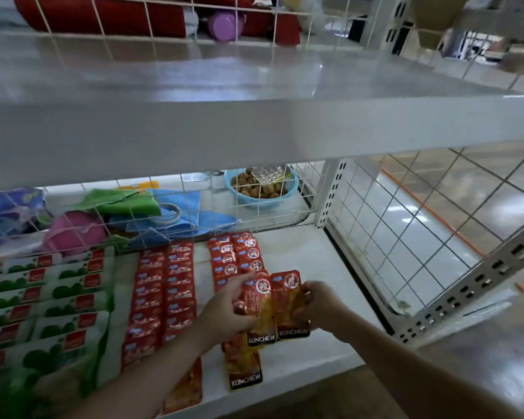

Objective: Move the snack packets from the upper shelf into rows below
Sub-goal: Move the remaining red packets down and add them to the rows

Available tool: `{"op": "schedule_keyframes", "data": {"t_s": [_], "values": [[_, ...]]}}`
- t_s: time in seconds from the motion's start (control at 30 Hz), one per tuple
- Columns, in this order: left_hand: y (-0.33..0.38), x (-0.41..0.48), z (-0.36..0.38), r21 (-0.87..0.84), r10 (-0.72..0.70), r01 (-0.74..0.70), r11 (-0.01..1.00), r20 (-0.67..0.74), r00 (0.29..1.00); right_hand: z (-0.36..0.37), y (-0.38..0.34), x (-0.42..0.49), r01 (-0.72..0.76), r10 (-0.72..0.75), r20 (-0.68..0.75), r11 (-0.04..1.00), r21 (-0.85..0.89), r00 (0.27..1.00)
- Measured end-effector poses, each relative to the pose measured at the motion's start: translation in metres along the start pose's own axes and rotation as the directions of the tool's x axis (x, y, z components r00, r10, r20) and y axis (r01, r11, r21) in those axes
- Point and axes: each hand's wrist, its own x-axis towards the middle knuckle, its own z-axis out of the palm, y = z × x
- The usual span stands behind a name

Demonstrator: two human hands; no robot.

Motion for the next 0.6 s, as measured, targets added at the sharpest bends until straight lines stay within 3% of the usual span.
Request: {"op": "schedule_keyframes", "data": {"t_s": [0.13, 0.37, 0.47, 0.6], "values": [[-0.002, 0.009, 0.020, 0.039, 0.036, -0.034, 0.999, -0.052, 0.998, -0.005, 0.012, 0.003, 0.000, 0.000, -0.040, 1.000, -0.007, 0.999], [-0.017, 0.023, 0.040, 0.253, 0.089, -0.055, 0.966, -0.124, 0.988, -0.009, 0.028, 0.005, -0.001, -0.001, -0.056, 1.000, -0.031, 0.998], [-0.022, 0.026, 0.042, 0.495, 0.129, -0.023, 0.868, -0.181, 0.975, -0.008, 0.033, 0.005, -0.010, 0.009, -0.042, 0.999, -0.036, 0.999], [-0.025, 0.023, 0.036, 0.672, 0.194, -0.020, 0.740, -0.185, 0.963, -0.004, 0.037, 0.005, -0.012, 0.011, -0.014, 0.999, -0.035, 1.000]]}}
